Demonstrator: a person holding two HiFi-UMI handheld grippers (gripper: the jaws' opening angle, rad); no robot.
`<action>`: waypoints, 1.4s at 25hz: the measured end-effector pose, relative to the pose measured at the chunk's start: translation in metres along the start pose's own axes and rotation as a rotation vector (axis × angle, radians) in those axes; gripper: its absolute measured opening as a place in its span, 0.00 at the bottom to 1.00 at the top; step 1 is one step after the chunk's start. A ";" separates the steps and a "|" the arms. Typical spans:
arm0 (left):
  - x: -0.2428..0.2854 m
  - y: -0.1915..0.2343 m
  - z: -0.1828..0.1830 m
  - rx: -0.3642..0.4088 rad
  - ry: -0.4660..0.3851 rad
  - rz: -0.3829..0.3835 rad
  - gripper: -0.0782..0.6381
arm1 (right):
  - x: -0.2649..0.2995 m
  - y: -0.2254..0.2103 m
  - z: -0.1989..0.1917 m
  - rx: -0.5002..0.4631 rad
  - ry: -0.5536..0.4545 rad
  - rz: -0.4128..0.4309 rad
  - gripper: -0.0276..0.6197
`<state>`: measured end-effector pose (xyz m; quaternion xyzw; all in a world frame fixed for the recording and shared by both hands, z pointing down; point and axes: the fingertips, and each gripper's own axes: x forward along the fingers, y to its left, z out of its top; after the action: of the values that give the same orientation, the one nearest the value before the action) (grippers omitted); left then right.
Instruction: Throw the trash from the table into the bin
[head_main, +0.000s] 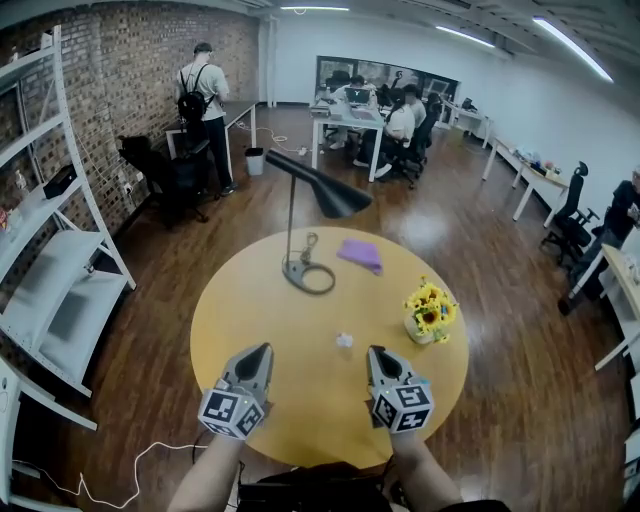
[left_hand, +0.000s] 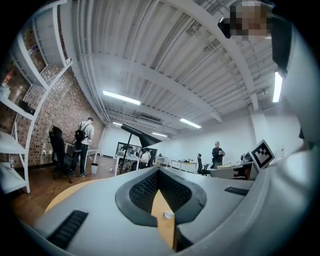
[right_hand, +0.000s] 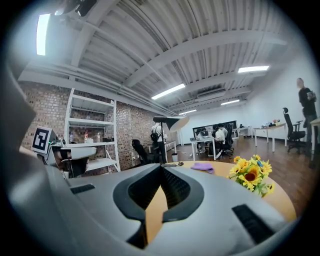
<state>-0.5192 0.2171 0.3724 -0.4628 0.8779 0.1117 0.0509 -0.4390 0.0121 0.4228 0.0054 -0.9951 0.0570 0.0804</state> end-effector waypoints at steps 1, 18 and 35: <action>0.000 0.000 -0.001 0.007 0.001 -0.002 0.11 | 0.002 0.001 0.000 0.002 0.000 0.002 0.04; 0.019 0.022 -0.032 -0.078 0.051 -0.013 0.11 | 0.006 -0.013 -0.023 0.020 0.061 -0.054 0.04; 0.035 0.043 -0.101 -0.170 0.214 0.094 0.12 | 0.106 -0.029 -0.131 -0.069 0.434 0.014 0.61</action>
<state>-0.5727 0.1881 0.4699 -0.4330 0.8865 0.1378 -0.0874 -0.5221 -0.0021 0.5713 -0.0164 -0.9558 0.0235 0.2926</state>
